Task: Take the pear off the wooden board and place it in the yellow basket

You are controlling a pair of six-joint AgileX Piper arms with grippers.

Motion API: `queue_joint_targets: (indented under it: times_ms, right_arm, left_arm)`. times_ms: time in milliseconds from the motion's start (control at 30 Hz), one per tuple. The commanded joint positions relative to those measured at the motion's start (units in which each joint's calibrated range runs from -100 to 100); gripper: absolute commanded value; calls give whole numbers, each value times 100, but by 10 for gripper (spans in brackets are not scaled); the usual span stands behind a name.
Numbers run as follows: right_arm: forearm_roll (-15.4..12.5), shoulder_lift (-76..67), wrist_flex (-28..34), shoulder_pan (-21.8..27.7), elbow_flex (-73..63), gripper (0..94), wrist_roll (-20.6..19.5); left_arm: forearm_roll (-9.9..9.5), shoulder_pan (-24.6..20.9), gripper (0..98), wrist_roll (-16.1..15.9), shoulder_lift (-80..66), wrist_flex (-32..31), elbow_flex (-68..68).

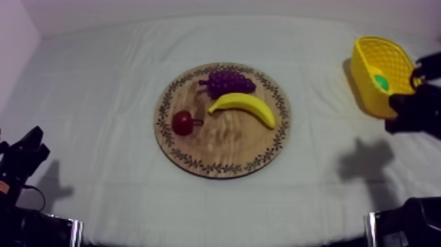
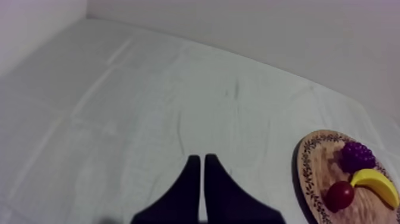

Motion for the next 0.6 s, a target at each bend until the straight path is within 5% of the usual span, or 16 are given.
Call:
queue_joint_targets:
  times_ms: [0,133,333,567]
  right_arm:
    - [31,-920,-18,-9,760,5,-28]
    - [236,-1599,-7,-5,1248,4,-260]
    - [1105,-2478,354,-18,1549,4,-1414]
    - [1667,-3303,533,-79,1671,5,-2346]
  left_arm:
    - [-1,0,1,0,-2,1,-5]
    - [-1,0,1,0,-2,1,-5]
    - [-1,0,1,0,-2,1,-5]
    - [-1,0,1,1,-2,1,-5]
